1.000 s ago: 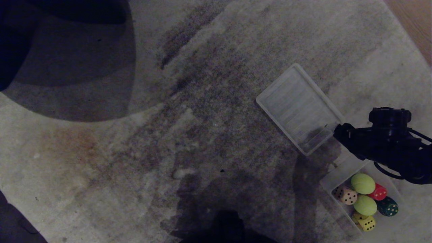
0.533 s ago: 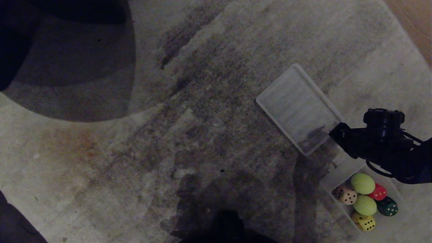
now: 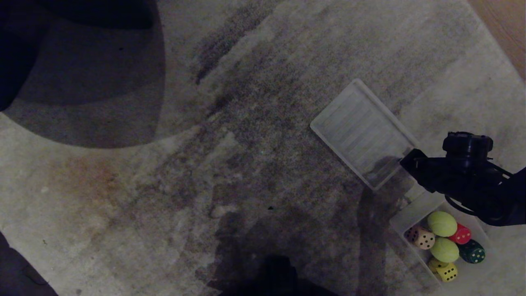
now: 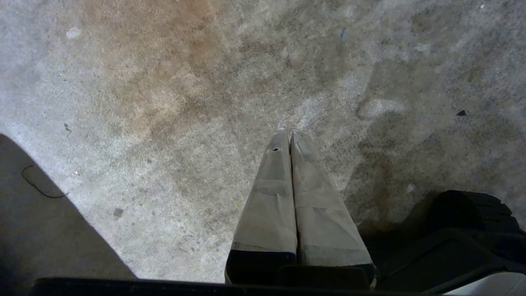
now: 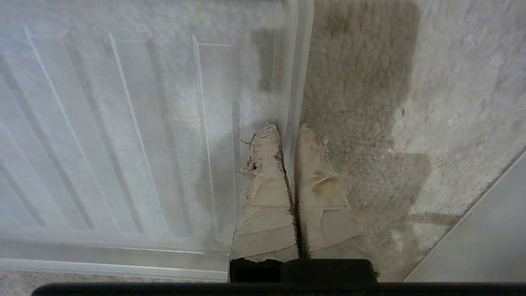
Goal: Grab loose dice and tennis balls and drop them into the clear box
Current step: Close the lid
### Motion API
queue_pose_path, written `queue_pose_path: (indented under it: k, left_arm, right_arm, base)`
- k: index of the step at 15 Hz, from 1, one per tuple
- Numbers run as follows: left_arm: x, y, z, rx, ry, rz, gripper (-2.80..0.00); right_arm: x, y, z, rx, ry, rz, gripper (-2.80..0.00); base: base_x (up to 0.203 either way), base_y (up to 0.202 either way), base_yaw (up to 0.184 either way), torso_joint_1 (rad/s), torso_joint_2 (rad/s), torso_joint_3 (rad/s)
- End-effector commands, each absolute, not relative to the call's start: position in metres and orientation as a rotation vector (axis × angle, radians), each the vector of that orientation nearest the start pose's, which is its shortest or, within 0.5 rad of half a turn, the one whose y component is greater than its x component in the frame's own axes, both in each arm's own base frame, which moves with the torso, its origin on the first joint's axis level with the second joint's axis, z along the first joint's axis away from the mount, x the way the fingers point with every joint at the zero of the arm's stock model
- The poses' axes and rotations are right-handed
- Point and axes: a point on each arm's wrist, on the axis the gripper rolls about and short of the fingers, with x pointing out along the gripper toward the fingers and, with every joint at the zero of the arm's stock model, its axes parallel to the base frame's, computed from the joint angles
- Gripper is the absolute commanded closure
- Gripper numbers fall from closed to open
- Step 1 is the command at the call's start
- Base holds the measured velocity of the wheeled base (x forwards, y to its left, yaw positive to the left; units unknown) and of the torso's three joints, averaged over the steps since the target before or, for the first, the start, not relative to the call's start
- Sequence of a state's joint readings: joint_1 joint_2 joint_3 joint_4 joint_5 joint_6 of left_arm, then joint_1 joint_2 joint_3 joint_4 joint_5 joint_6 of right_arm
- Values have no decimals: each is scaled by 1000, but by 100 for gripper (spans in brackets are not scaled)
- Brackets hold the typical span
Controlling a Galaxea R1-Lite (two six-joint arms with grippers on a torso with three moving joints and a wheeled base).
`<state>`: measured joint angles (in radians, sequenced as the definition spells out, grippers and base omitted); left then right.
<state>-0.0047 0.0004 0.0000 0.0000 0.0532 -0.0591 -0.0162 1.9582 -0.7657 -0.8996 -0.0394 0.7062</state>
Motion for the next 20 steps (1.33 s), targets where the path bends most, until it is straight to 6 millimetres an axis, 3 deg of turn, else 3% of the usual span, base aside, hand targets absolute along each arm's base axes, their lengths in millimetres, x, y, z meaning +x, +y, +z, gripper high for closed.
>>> queue_pose_path:
  k: [1,6,12,17,20]
  left_arm:
    - [-23,1,75,-60,2,48,0]
    - [-23,1,75,-60,2,49,0]
    - [-23,1,75,-60,2,49,0]
    - [-23,1,75,-60,2,48,0]
    - [-23,1,75,-59,2,48,0]
  right_arm:
    - [337,-6,131,702,213,-137,0]
    - [286,-5,173,646,149,-104,0]
    - [200,1,192,524,182,-58,0]
    - [127,3,184,414,256,-41,0]
    - [74,3,167,320,295,-12,0]
  base:
    - [0,0,0,0,0,0]
    - [0,0,0,0,0,0]
    - [0,0,0,0,0,0]
    - [0,0,0,0,0,0]
    - [0,0,0,0,0,0]
